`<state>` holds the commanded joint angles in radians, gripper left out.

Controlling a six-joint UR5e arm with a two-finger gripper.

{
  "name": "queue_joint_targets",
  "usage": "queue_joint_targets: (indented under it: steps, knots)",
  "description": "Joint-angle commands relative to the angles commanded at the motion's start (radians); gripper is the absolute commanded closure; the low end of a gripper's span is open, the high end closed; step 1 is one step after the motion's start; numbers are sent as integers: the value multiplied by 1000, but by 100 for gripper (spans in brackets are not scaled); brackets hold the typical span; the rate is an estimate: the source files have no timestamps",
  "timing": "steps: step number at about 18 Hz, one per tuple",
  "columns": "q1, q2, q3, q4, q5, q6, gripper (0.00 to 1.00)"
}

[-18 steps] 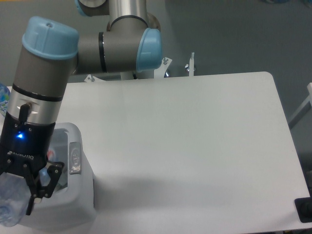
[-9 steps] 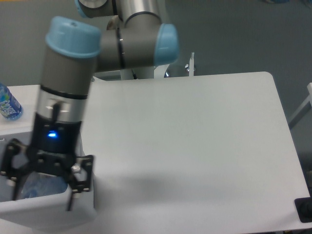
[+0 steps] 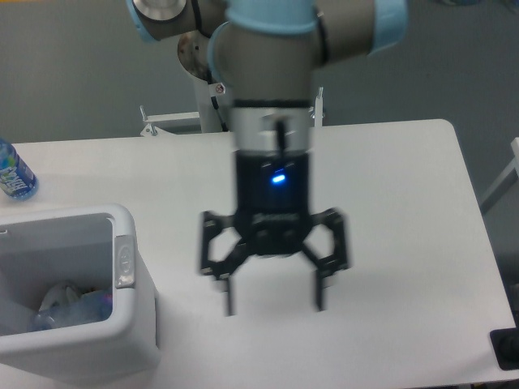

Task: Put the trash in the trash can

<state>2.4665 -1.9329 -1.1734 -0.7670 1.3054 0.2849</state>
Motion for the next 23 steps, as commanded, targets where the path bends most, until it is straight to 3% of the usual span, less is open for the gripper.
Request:
queue_joint_targets:
  steps: [3, 6, 10, 13, 18, 23]
  knots:
    - [69, 47, -49, -11, -2, 146, 0]
    - [95, 90, -103, -63, 14, 327, 0]
    - [127, 124, -164, -120, 155, 592, 0]
    - [134, 124, -167, -176, 216, 755, 0]
    - [141, 149, -181, -274, 262, 861, 0]
    - [167, 155, -184, -276, 261, 862, 0]
